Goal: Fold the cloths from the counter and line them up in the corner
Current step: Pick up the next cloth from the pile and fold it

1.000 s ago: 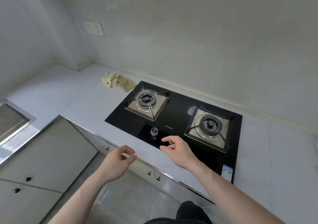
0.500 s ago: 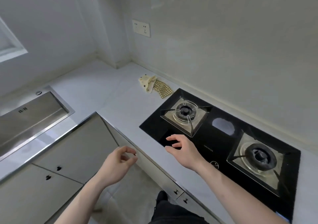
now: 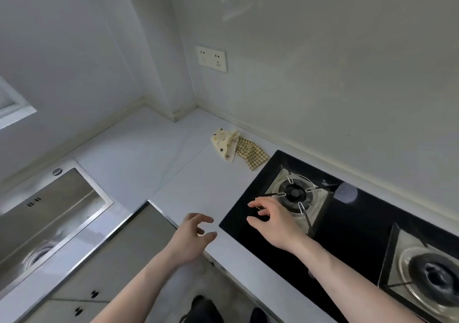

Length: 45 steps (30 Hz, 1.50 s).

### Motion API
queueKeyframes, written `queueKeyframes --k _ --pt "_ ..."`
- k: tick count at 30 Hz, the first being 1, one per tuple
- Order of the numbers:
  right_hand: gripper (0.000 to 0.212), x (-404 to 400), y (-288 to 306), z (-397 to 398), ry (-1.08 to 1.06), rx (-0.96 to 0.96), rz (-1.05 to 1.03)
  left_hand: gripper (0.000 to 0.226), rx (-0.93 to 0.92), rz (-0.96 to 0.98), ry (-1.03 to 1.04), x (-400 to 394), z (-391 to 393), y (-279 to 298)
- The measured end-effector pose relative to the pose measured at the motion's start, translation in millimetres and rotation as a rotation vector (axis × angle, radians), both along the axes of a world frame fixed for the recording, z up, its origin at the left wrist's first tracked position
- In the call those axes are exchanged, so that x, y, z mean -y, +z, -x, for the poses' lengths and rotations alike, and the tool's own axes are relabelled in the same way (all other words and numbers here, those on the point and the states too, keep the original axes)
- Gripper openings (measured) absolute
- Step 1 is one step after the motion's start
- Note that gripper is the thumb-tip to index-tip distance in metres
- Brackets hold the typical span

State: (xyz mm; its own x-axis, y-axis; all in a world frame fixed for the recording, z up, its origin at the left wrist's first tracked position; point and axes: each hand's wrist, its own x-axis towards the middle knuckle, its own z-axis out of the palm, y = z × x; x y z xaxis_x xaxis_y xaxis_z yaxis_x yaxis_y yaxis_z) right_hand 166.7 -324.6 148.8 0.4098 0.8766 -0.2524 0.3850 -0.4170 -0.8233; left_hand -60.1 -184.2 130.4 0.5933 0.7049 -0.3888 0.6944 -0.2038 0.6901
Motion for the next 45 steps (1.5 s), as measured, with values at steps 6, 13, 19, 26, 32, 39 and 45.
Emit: queueKeyframes --k 6,13,19,26,32,39,45 --pt "0.036 -14.7 -3.4 -16.9 -0.149 0.039 0.039 0.064 -0.193 0.001 -0.265 -87.6 -74.1 -38.1" --pt "0.033 -57.5 5.8 -10.2 -0.351 0.086 0.092 0.079 -0.356 -0.080 -0.429 -210.0 -161.6 -72.8" --pt "0.030 -95.7 0.9 6.9 -0.520 0.028 0.054 0.081 -0.408 0.039 -0.421 -275.0 -225.1 -102.9" --pt "0.030 -97.7 -0.5 38.4 -0.682 -0.066 0.062 0.072 -0.218 0.189 -0.061 -282.9 -243.6 -119.4" --pt "0.028 -91.7 0.5 57.2 -0.770 -0.150 0.029 0.030 0.351 0.042 0.099 -273.8 -173.0 -29.1" --pt "0.027 -106.1 13.1 74.2 -0.676 -0.149 -0.001 0.004 0.246 -0.011 -0.265 -257.4 -85.2 50.4" --pt "0.032 -96.0 29.8 101.4 -0.588 -0.132 -0.015 0.016 0.313 -0.176 -0.499 -204.4 -32.6 83.8"
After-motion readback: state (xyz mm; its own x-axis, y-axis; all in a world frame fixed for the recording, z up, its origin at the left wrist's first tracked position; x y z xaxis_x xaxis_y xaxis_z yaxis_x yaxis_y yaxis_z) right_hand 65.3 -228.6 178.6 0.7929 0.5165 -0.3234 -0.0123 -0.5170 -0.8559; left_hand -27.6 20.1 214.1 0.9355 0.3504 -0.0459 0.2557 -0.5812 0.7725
